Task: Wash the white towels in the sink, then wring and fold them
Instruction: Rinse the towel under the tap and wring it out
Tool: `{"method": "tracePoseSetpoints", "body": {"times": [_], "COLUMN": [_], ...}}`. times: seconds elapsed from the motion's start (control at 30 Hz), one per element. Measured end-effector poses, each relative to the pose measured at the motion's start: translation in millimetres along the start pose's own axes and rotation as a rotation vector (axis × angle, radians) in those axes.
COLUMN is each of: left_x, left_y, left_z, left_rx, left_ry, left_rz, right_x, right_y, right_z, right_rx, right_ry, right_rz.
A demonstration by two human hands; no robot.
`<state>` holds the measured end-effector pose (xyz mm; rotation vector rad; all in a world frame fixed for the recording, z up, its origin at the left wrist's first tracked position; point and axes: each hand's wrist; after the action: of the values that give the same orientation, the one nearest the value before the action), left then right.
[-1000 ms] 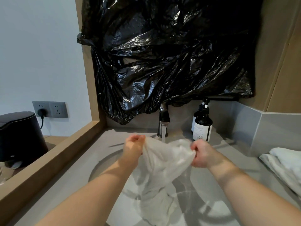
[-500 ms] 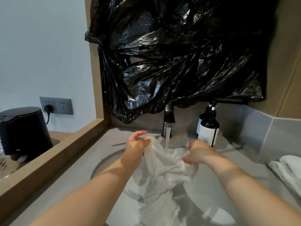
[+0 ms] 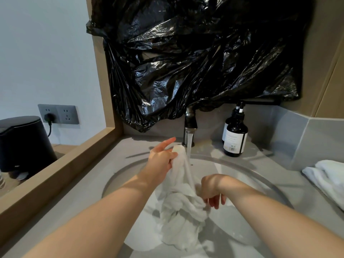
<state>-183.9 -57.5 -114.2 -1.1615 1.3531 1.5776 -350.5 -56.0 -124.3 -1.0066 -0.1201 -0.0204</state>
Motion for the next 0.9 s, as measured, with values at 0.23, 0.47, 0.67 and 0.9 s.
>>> {"method": "tracePoseSetpoints", "body": {"times": [0.23,0.47,0.67,0.9], "left_x": [-5.2,-14.3,-27.0,-49.5], "left_y": [-10.5,-15.2,-10.9,-26.5], "left_z": [-8.4,-7.4,4.1,2.8], "left_rx": [-0.022,-0.014,-0.062,-0.329], "left_ry": [-0.001,0.013,0.029,0.015], "left_rz": [-0.022,-0.01,-0.02,-0.001], "right_x": [-29.4,-38.7,-50.9,-81.0], "right_y": [-13.9,-28.5,-40.7,-59.7], "right_z": [0.5,15.7,43.0,69.4], "right_rx": [-0.117,-0.204,-0.31,-0.49], "right_ry": [-0.052,-0.128,-0.199,-0.303], "right_rz": [-0.945,-1.872,-1.989,-1.958]}}
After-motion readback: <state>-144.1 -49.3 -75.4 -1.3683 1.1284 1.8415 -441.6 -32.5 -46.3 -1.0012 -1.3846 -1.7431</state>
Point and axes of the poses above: each hand's wrist, its own z-axis away from the middle knuckle, its own y-axis out of the palm, x = y × z, and after that the axes turned 8 degrees about -x, right-handed
